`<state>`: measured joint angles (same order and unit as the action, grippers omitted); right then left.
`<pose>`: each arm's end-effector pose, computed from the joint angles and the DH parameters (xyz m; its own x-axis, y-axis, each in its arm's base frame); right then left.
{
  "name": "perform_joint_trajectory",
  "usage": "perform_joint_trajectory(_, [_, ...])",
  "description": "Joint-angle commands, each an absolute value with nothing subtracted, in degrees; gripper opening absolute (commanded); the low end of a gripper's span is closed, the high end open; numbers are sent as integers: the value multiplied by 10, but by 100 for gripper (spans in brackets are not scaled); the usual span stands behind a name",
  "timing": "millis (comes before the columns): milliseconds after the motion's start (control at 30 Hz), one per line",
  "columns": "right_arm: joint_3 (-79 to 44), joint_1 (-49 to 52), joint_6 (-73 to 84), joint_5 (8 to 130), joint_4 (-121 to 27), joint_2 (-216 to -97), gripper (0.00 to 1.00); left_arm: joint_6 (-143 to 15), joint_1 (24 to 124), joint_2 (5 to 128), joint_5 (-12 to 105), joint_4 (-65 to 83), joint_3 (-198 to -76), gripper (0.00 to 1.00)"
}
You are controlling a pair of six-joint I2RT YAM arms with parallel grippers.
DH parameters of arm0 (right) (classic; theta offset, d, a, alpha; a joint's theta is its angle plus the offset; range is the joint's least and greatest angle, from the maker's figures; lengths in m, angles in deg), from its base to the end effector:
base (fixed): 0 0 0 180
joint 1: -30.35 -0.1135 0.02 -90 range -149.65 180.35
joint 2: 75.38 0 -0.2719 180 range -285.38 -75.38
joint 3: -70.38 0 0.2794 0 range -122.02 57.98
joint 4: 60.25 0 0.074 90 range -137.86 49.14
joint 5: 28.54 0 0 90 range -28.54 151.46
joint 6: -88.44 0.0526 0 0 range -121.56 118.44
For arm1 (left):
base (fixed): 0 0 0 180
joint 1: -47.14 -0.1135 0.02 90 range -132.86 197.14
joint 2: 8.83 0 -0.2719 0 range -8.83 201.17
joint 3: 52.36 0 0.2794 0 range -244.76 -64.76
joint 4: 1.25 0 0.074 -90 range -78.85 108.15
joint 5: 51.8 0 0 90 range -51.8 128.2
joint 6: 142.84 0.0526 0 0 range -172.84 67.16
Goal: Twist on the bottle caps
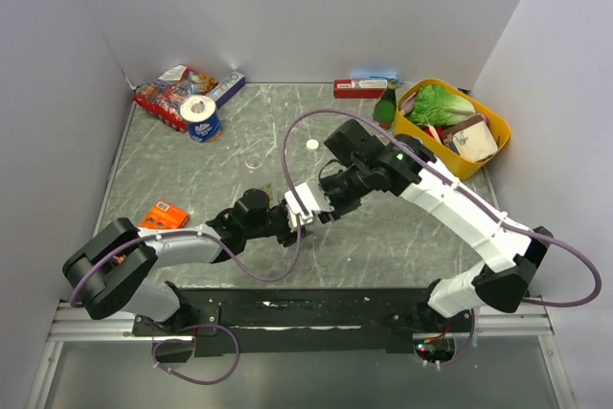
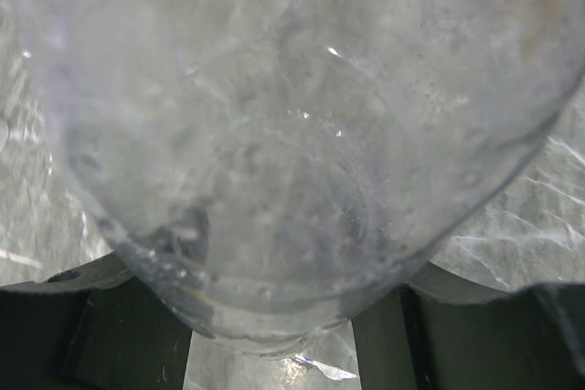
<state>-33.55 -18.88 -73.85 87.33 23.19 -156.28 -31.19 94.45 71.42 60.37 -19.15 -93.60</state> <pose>0.1746 0.2377 0.3858 0.6104 -0.6046 -0.5117 -0.7910 -0.4983 -0.3550 0.1926 -0.2380 0.1614 0.1122 0.3822 -0.9172 0.9446 0.2454 0.2179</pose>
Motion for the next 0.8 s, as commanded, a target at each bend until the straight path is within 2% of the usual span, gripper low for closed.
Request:
perform_joint_trajectory(0, [-359,-188,-582,852,231,-1601,13,-387,943,704,548,-279,-966,1])
perform_joint_trajectory(333, [-412,-134,-381,898,289,-1672,1,-413,943,704,479,-290,-971,1])
perform_joint_trajectory(500, [-464,-97,-341,926,281,-1679,4,-413,943,706,518,-261,-969,1])
perform_joint_trajectory(567, [-537,-80,-335,936,291,-1685,6,-413,943,703,548,-237,-966,1])
perform_joint_trajectory(633, [-593,-48,-331,961,290,-1685,14,-410,943,697,576,-223,-961,1])
perform_joint_trajectory(667, [-604,-40,-351,973,297,-1677,29,-407,943,697,583,-216,-959,1])
perform_joint_trajectory(733, [-584,-32,-401,1000,303,-1657,43,-399,943,690,597,-204,-954,1])
perform_joint_trajectory(767, [-561,-33,-460,1012,293,-1622,56,-397,943,690,608,-201,-953,1])
